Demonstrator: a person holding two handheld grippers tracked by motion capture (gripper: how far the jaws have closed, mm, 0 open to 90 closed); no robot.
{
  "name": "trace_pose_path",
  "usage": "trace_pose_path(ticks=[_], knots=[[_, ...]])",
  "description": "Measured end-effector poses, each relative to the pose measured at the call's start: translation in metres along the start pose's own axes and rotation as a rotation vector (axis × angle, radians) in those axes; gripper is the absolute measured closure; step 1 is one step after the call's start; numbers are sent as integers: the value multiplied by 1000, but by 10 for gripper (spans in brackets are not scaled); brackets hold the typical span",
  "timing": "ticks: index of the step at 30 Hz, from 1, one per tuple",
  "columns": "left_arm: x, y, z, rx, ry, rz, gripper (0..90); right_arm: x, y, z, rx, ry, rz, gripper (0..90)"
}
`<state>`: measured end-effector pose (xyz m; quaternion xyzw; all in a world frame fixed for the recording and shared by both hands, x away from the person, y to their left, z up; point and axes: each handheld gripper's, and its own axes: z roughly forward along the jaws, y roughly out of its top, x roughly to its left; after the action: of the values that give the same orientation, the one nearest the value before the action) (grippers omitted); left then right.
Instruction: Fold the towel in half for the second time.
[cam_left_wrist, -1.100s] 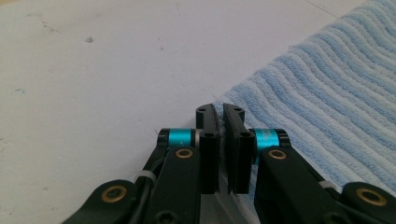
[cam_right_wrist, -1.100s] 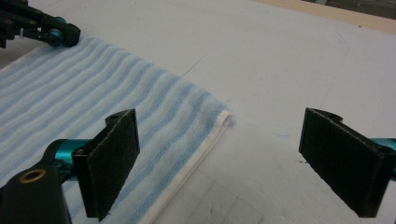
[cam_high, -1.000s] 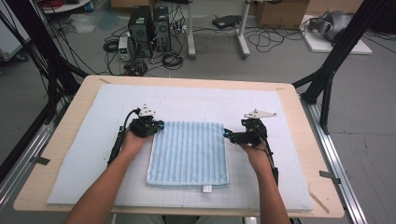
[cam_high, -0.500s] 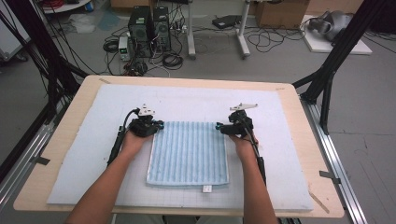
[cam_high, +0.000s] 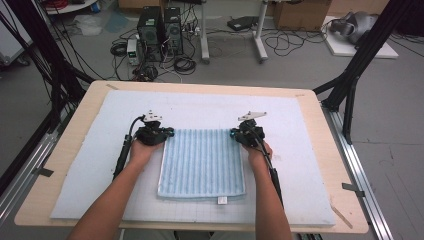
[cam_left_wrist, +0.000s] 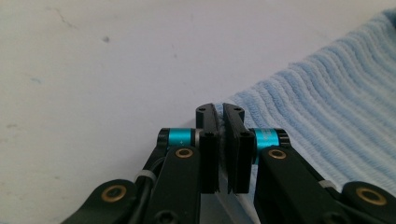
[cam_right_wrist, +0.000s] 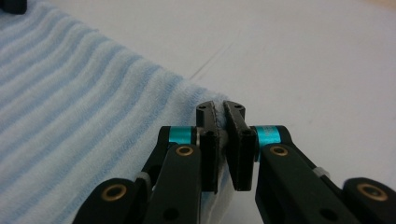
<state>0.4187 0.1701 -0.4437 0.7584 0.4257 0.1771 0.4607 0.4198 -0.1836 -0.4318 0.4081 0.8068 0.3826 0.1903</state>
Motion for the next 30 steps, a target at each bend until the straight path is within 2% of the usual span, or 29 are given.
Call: trace_pose_path(ticks=[3,10,17,19,21,25,27,30], knots=[[-1,4,-7,-44,-6,-1,849,4,3,-3,-18,-21,-13,847],[-1,6,-20,-64,-70,-43,847,10,-1,-20,-106,8,15,845],[-6,3,-39,-80,-103,-64,846,18,-4,-40,-151,23,1,844],[-9,1,-45,-79,-118,-56,846,21,-6,-46,-157,30,-9,844],[-13,-2,-51,-107,-132,-49,845,24,-9,-51,-169,33,-23,844],[-19,-7,-62,-94,-160,-34,845,28,-15,-63,-186,44,-25,842],[-23,-10,-68,-115,-169,-32,844,32,-18,-70,-193,52,-27,840],[-30,-16,-78,-117,-195,-29,844,39,-23,-79,-194,62,-49,840]])
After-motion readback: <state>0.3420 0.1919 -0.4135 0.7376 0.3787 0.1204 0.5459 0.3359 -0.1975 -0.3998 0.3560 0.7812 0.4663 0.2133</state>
